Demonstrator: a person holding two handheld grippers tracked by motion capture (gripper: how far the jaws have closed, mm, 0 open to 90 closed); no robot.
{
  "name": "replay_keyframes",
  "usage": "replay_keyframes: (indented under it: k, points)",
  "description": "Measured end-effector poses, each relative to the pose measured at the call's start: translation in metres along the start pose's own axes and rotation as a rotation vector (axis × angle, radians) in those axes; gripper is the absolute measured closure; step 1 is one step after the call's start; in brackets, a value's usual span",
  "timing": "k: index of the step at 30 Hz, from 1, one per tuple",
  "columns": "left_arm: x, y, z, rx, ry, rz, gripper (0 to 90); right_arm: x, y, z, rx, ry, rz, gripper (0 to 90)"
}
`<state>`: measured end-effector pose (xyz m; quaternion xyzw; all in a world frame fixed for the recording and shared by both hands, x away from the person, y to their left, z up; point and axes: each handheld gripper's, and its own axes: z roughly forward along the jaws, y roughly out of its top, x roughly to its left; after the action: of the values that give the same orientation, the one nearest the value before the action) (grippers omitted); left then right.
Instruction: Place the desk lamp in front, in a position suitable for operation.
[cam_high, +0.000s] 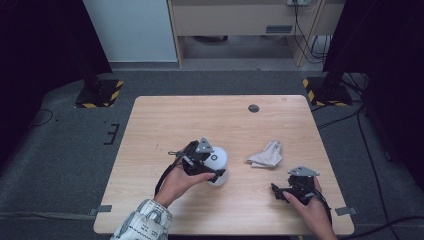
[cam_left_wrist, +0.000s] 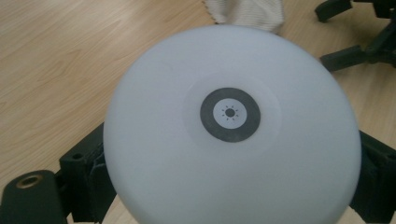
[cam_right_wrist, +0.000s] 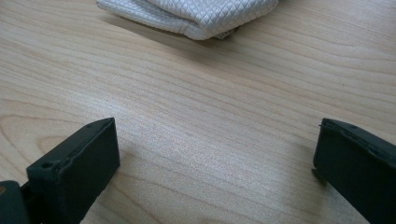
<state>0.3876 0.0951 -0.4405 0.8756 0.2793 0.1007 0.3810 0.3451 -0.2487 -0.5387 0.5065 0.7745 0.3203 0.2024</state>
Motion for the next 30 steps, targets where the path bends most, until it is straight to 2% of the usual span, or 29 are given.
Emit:
replay_keyframes:
  k: [4,5,8,9,11,17,21,24,30]
  points:
    - [-0.015,0.005,0.004,0.000,-0.024,0.033,8.1,0.000,0.000,0.000,-0.001,-0.001,0.003,0.7]
    - [-0.015,0.005,0.004,0.000,-0.024,0.033,8.1,0.000,0.000,0.000,-0.001,-0.001,0.003,0.7]
    - [-0.028,0.007,0.008,0.022,-0.044,0.073,8.0,0.000,0.000,0.000,0.000,0.000,0.000,0.7]
    - [-0.030,0.007,0.009,0.028,-0.048,0.086,8.1,0.000,0.000,0.000,0.000,0.000,0.000,0.7]
    - [-0.034,0.007,0.011,0.023,-0.054,0.086,8.0,0.000,0.000,0.000,0.000,0.000,0.000,0.7]
    - [-0.037,0.000,0.021,0.050,-0.062,0.105,8.0,0.000,0.000,0.000,0.000,0.000,-0.001,0.7]
    - [-0.036,-0.002,0.021,0.034,-0.075,0.103,8.0,0.000,0.000,0.000,-0.001,0.000,0.000,0.7]
    - [-0.034,-0.005,0.022,0.000,-0.088,0.104,7.5,0.000,0.000,0.000,0.000,-0.001,0.000,0.7]
    - [-0.035,-0.006,0.019,-0.058,-0.080,0.101,2.8,0.000,0.000,0.000,0.000,-0.003,0.001,0.5]
